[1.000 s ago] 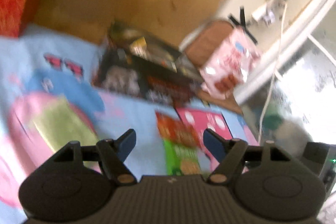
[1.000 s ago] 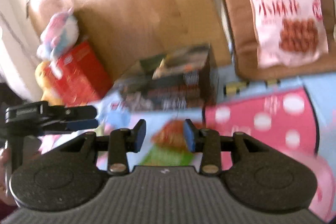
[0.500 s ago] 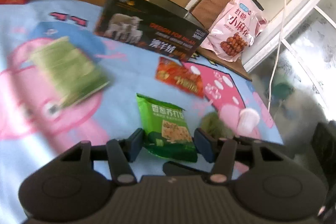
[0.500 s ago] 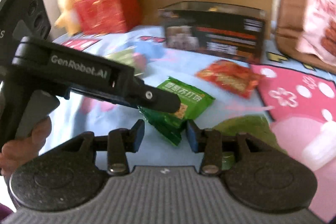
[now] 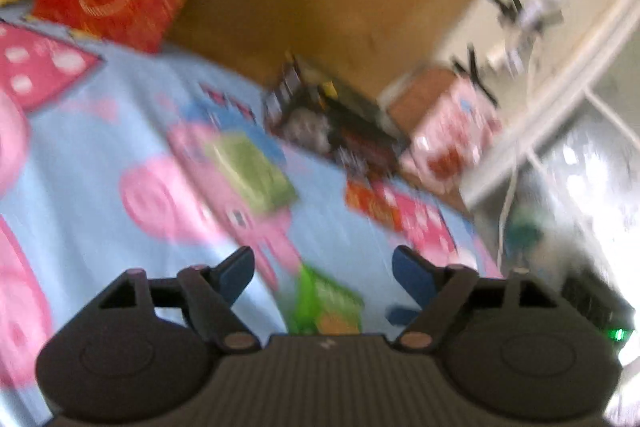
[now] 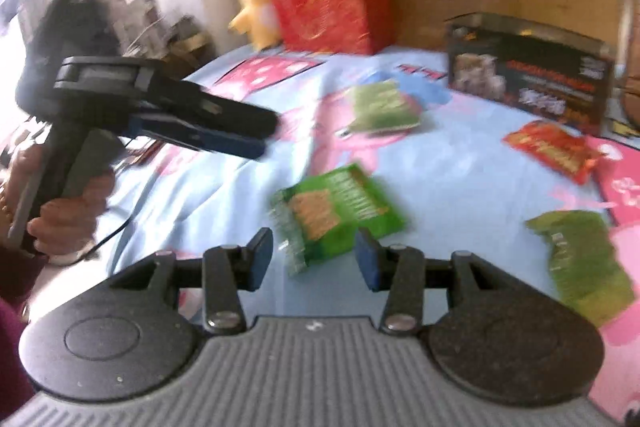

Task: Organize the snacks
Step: 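Move the left tool back to the light green square packet, then close the left tool on the light green packet and lift it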

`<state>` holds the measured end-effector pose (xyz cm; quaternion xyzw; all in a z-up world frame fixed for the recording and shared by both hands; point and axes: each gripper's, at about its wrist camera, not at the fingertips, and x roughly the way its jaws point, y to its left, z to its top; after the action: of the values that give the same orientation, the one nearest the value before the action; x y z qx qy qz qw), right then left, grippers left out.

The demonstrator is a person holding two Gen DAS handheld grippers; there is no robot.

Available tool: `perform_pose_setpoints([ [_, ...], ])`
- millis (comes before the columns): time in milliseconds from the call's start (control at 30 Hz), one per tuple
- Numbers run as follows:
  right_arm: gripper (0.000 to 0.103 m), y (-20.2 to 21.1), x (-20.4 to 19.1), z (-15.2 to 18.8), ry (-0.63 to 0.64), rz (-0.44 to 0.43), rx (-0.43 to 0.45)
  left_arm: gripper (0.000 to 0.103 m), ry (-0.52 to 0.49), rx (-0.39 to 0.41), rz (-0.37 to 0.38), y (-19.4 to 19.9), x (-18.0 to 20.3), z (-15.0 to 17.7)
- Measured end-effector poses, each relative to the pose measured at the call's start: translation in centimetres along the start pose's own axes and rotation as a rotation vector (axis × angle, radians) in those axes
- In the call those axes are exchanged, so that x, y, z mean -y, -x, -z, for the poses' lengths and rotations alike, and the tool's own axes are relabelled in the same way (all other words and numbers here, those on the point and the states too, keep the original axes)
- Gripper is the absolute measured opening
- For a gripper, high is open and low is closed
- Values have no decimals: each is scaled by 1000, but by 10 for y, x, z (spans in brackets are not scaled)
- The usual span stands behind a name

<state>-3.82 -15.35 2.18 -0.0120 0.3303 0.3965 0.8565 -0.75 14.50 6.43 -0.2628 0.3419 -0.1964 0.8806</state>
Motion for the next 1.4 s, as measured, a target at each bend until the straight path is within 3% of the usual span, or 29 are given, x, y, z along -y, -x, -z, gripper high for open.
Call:
perform_pose_setpoints([
  [167, 55, -21, 12, -32, -76, 110, 43, 84, -11, 74, -91, -31, -15, -54],
  [233, 71, -38, 10, -43, -71, 156, 49, 84, -11, 64, -154, -57, -25, -71],
  [300, 72, -59, 9, -53, -64, 165, 29, 84, -2, 29, -213, -82, -36, -80],
  [367, 72, -84, 8, -61, -50, 172, -15, 77, 30, -17, -223, -104, -46, -83],
  [400, 72, -96, 8, -63, -41, 185, -39, 64, 37, -41, -212, -110, -48, -80],
  [467, 70, -117, 10, -66, -28, 217, -76, 53, 8, -44, -206, -112, -41, -72],
  [500, 68, -118, 10, -66, -13, 228, -58, 43, -2, -75, -185, -114, -37, -67],
  [567, 48, -118, 11, -68, 6, 253, -59, 39, -8, -92, -169, -114, -33, -59],
  [600, 32, -114, 14, -66, 3, 253, -61, 39, 0, -101, -150, -111, -29, -52],
  [633, 25, -110, 18, -65, -7, 250, -60, 39, 11, -106, -136, -109, -26, -47],
  [767, 25, -76, 33, -40, -36, 270, -33, 41, 34, -148, -43, -107, -4, -17],
  [867, 25, -50, 37, -20, -43, 300, -11, 50, 5, -195, 12, -110, 13, -2],
  [933, 31, -33, 42, -9, -75, 330, 8, 62, -20, -212, 26, -109, 21, 3],
  [1033, 42, -14, 50, 0, -139, 325, 47, 71, -12, -176, 18, -93, 18, 0],
  [1167, 44, -4, 45, 1, -135, 285, 81, 73, 63, -88, -22, -69, -1, -16],
  [1200, 49, -6, 42, 0, -120, 270, 85, 73, 71, -79, -34, -67, -4, -19],
  [1267, 56, -11, 36, -3, -83, 252, 85, 73, 85, -87, -45, -68, -7, -24],
  [1400, 57, -37, 30, -12, -24, 249, 32, 73, 63, -151, -53, -88, -1, -21],
])
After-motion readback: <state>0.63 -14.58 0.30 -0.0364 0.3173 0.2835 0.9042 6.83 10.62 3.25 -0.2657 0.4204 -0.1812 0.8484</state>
